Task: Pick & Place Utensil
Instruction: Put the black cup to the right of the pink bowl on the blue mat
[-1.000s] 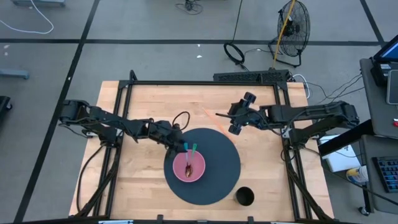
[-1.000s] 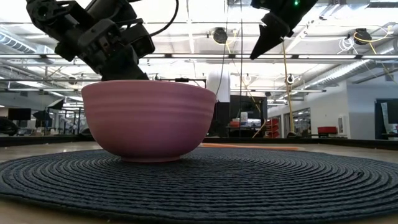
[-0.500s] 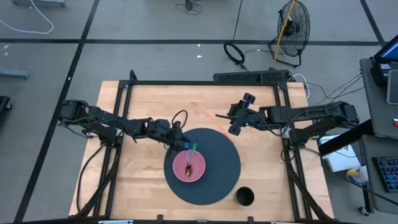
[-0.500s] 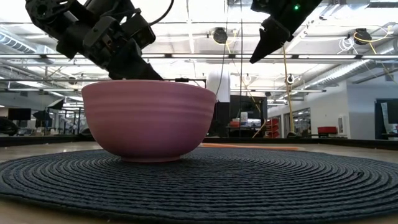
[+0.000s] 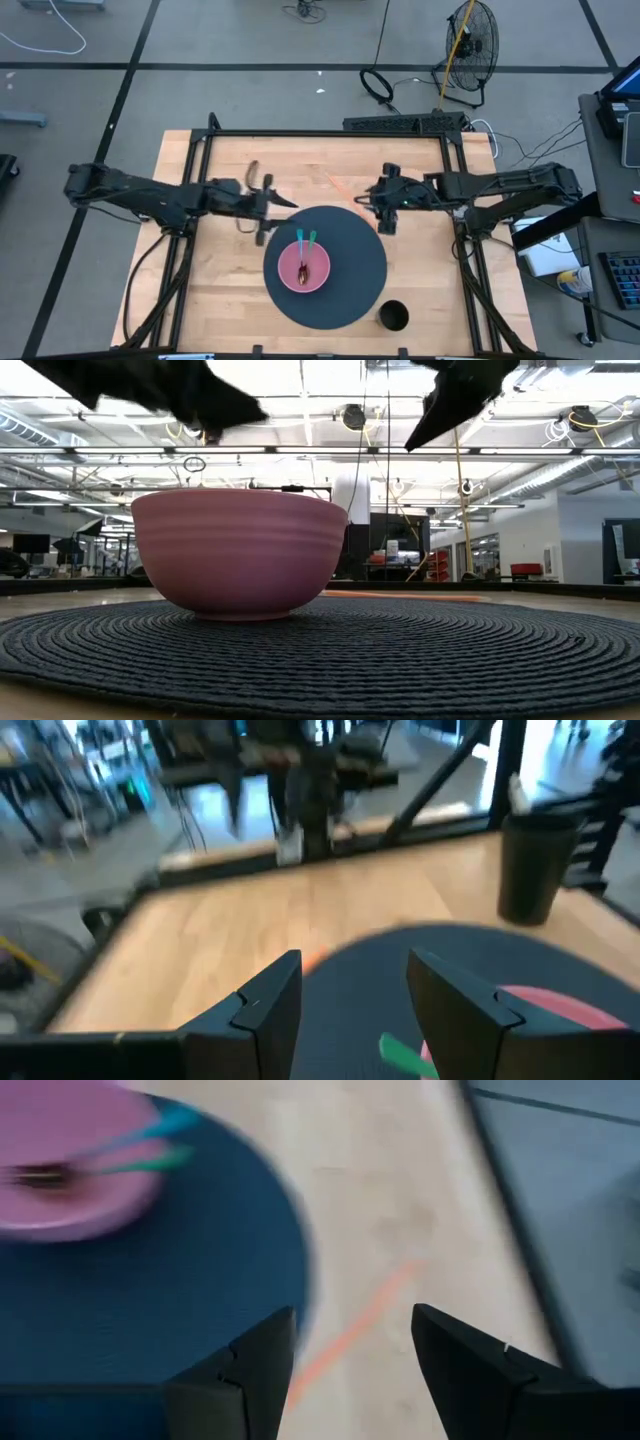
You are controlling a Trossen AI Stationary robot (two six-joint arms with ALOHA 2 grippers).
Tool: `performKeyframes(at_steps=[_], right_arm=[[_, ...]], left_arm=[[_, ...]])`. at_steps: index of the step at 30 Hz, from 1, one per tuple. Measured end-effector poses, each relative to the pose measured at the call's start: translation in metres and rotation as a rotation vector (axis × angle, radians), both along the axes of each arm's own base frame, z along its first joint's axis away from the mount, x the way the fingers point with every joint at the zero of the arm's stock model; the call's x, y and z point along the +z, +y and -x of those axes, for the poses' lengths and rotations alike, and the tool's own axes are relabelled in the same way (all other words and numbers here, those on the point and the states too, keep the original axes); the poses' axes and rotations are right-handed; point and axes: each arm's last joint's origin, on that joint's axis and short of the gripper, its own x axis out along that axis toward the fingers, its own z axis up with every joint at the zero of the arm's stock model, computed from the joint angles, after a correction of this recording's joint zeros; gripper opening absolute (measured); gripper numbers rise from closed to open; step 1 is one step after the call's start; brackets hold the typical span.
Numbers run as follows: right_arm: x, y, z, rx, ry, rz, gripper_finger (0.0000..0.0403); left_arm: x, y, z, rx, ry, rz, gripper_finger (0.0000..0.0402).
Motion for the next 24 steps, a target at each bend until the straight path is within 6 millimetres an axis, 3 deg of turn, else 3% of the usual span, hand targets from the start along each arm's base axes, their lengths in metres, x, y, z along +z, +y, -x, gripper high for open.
performKeyframes(at_steps=[5, 11, 24], right_arm=[[0.013, 0.022, 0.013, 0.163, -0.05, -0.066, 0.0196], [0.021, 0.051, 0.033, 0.256, -0.063, -0.159, 0.0196], [-0.006, 0.117, 0.06, 0.343, -0.011, -0.466, 0.0196]], left_arm=[[0.022, -0.005, 0.031, -0.008, -0.039, -0.057, 0.0186], [0.031, -0.009, 0.056, 0.039, -0.021, -0.092, 0.0186], [0.024, -0.013, 0.063, 0.09, -0.024, -0.093, 0.0186]])
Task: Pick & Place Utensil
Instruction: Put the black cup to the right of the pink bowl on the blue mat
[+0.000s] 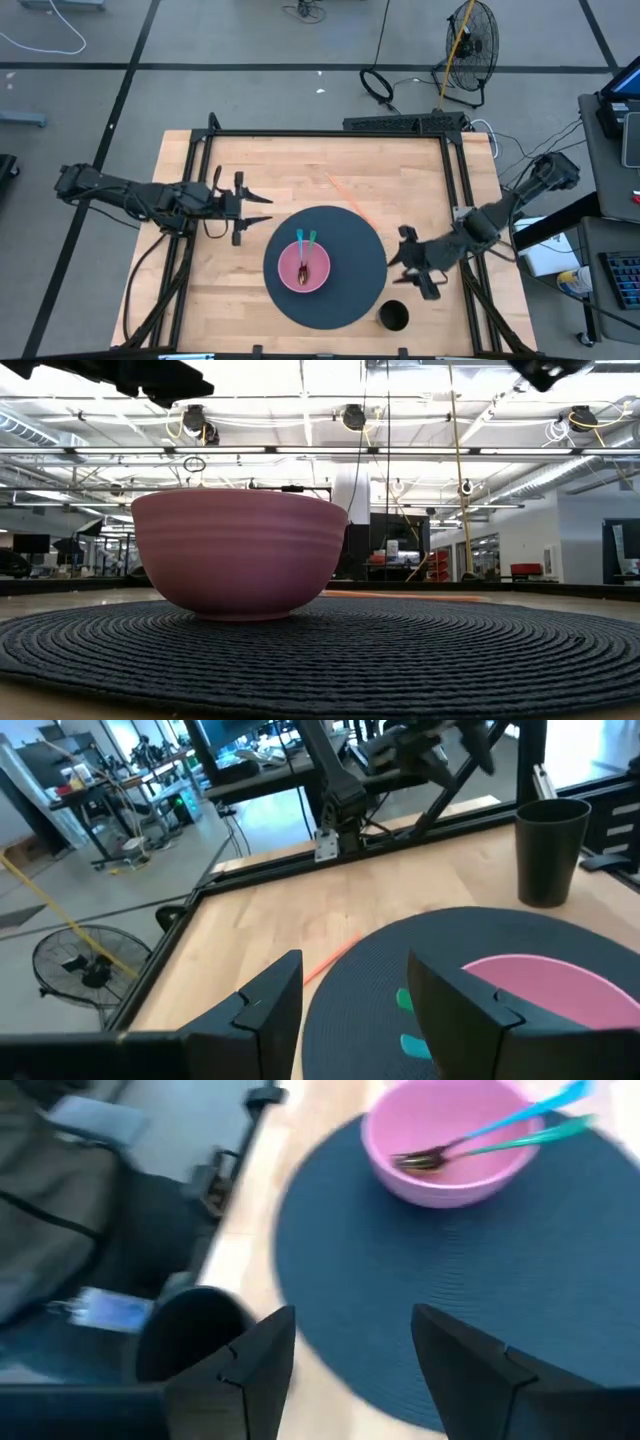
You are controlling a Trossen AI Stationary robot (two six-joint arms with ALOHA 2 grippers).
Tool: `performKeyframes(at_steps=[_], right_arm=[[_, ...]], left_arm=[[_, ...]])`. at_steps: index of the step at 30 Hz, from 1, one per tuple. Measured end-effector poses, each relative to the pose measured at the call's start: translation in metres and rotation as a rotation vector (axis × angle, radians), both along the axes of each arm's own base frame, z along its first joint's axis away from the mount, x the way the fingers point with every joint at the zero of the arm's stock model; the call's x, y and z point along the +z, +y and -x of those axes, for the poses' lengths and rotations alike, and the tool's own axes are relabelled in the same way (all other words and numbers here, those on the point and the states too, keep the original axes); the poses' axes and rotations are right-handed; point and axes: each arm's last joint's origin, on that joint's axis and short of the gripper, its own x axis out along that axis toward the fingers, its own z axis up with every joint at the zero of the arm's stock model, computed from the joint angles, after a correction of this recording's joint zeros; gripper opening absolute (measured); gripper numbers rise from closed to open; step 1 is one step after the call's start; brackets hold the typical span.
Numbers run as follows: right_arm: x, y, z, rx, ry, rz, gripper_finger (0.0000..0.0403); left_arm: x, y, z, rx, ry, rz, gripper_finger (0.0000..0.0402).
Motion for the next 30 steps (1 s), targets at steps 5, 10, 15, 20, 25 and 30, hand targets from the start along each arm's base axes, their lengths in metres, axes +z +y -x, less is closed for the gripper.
performKeyframes(at_steps=[5, 10, 15, 20, 25, 30], right_arm=[[-0.017, 0.017, 0.01, 0.001, -0.004, -0.062, 0.0196], [-0.029, 0.027, 0.017, -0.025, -0.024, -0.075, 0.0196], [-0.036, 0.037, 0.014, -0.013, -0.051, -0.088, 0.0196], [-0.043, 0.049, 0.004, 0.021, -0.037, -0.084, 0.0196], [-0.045, 0.057, -0.004, 0.04, 0.002, -0.072, 0.0196], [-0.047, 0.059, -0.008, 0.008, 0.065, -0.05, 0.0196]], left_arm=[[0.002, 0.0, 0.0, 0.003, -0.026, 0.018, 0.0186], [0.005, 0.0, -0.001, 0.003, -0.054, 0.023, 0.0186], [0.007, 0.0, -0.001, 0.005, -0.07, 0.035, 0.0186], [0.007, 0.0, -0.001, 0.015, -0.07, 0.052, 0.0186], [0.006, 0.0, -0.002, 0.016, -0.071, 0.058, 0.0186], [0.006, 0.0, -0.002, 0.017, -0.072, 0.058, 0.0186]])
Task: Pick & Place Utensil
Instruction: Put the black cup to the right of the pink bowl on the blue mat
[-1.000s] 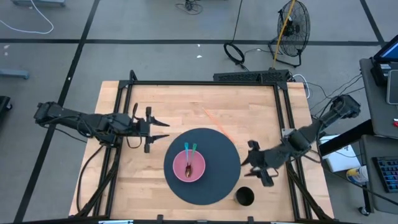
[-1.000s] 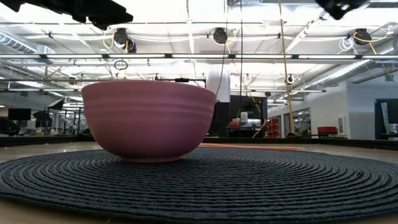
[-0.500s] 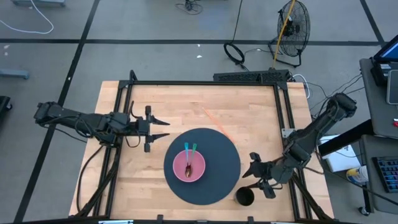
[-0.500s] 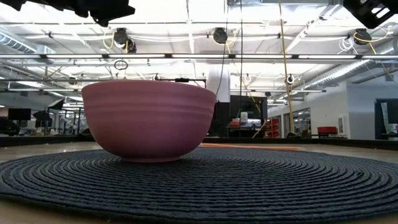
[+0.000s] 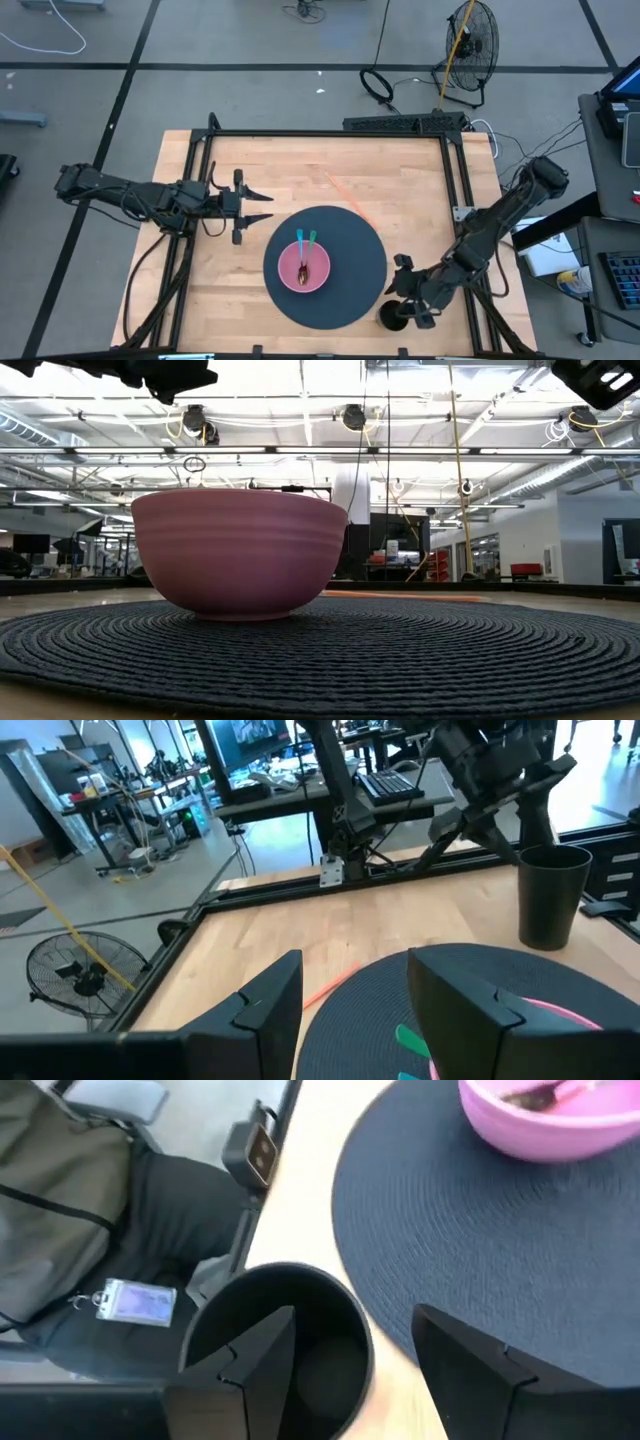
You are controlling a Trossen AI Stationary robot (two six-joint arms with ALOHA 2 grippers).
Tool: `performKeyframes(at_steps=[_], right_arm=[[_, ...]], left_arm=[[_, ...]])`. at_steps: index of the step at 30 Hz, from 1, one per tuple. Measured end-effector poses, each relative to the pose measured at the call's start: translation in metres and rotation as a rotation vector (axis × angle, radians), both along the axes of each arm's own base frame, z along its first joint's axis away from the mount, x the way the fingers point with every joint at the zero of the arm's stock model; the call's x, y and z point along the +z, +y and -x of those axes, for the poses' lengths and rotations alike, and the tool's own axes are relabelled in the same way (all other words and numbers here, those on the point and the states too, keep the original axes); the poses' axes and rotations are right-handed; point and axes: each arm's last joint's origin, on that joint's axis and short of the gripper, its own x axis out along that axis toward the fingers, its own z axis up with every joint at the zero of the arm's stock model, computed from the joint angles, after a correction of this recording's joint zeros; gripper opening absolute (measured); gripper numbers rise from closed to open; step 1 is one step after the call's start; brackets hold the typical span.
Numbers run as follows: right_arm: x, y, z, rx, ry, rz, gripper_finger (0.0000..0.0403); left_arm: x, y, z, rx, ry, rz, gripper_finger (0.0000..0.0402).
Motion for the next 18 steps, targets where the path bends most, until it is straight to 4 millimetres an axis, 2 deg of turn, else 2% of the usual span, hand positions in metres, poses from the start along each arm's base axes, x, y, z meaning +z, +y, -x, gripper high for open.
performKeyframes(at_steps=[12, 18], right_arm=[[-0.013, -0.007, -0.008, -0.034, 0.122, -0.018, 0.0195], [-0.015, -0.008, -0.007, -0.047, 0.152, -0.006, 0.0163]], left_arm=[[0.0, 0.0, 0.0, 0.002, 0.002, 0.018, 0.0186], [-0.001, 0.0, 0.0, 0.002, 0.005, 0.016, 0.0186]])
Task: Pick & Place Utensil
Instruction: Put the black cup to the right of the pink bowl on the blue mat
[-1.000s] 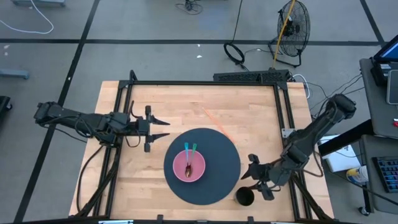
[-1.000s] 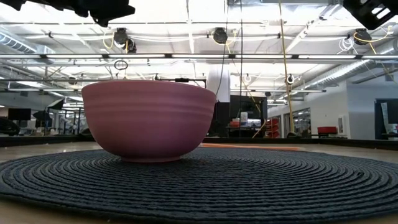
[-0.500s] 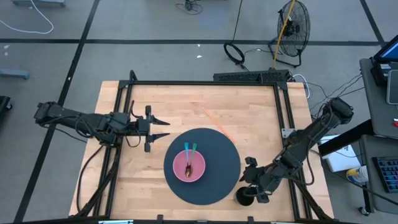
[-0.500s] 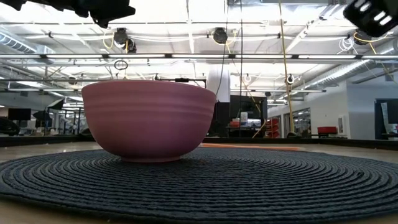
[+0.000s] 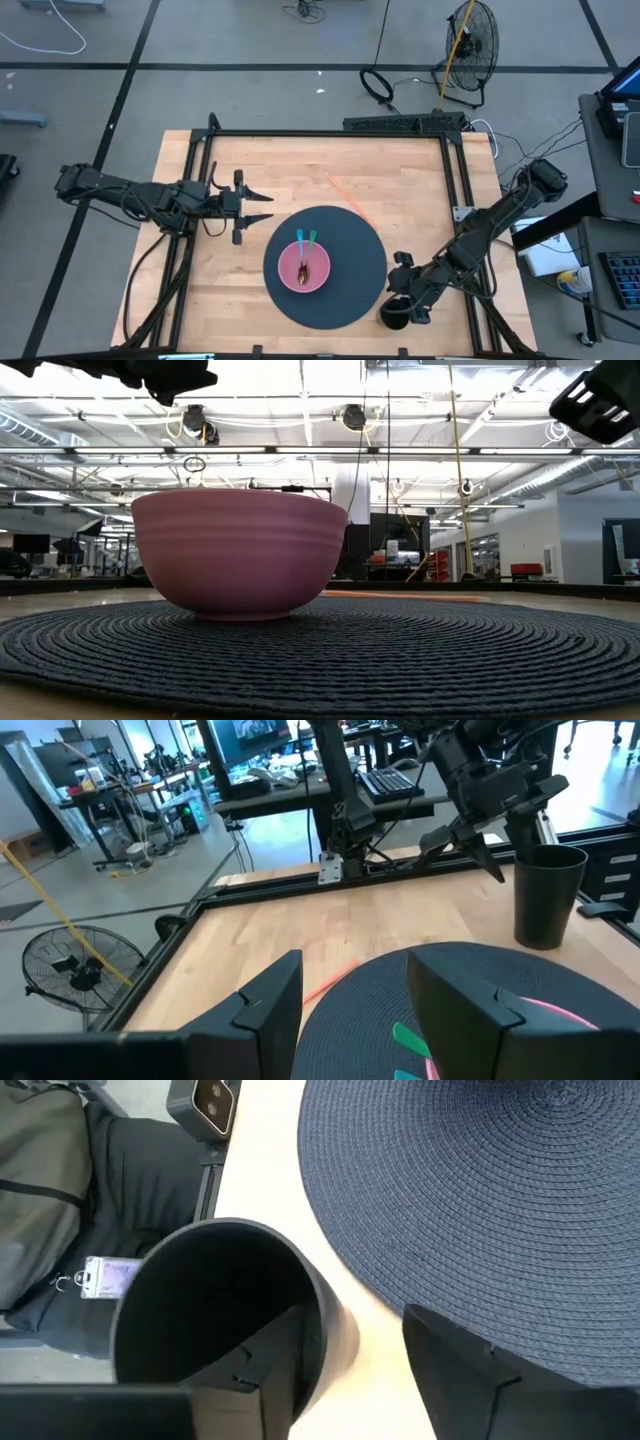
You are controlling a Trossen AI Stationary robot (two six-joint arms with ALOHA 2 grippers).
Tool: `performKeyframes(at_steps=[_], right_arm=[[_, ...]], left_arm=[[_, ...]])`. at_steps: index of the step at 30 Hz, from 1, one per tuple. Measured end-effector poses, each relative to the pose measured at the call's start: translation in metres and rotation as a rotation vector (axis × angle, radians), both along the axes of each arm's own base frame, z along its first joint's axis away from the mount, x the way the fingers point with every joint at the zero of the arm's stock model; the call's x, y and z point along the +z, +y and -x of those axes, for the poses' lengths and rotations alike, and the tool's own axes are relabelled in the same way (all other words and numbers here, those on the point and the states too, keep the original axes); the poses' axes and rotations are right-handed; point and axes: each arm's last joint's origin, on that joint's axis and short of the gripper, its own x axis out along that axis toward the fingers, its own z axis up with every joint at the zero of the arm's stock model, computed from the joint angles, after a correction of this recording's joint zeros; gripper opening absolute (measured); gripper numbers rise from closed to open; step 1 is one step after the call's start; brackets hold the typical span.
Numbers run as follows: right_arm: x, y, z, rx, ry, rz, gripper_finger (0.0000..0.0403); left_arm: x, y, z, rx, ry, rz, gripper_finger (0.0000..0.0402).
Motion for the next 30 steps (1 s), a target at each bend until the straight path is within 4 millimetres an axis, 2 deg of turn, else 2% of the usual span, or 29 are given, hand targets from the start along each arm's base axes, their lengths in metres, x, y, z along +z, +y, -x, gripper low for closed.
performKeyframes(at_steps=[15, 30], right_arm=[[-0.0013, -0.0011, 0.0012, 0.028, 0.006, 0.034, 0.0013], [0.0011, -0.0021, 0.0022, 0.046, -0.009, 0.043, 0.0005]], left_arm=[[-0.0001, 0.0, 0.0, -0.001, 0.001, 0.0, 0.0186], [-0.0004, 0.0, 0.0001, 0.0, 0.004, 0.003, 0.0186]])
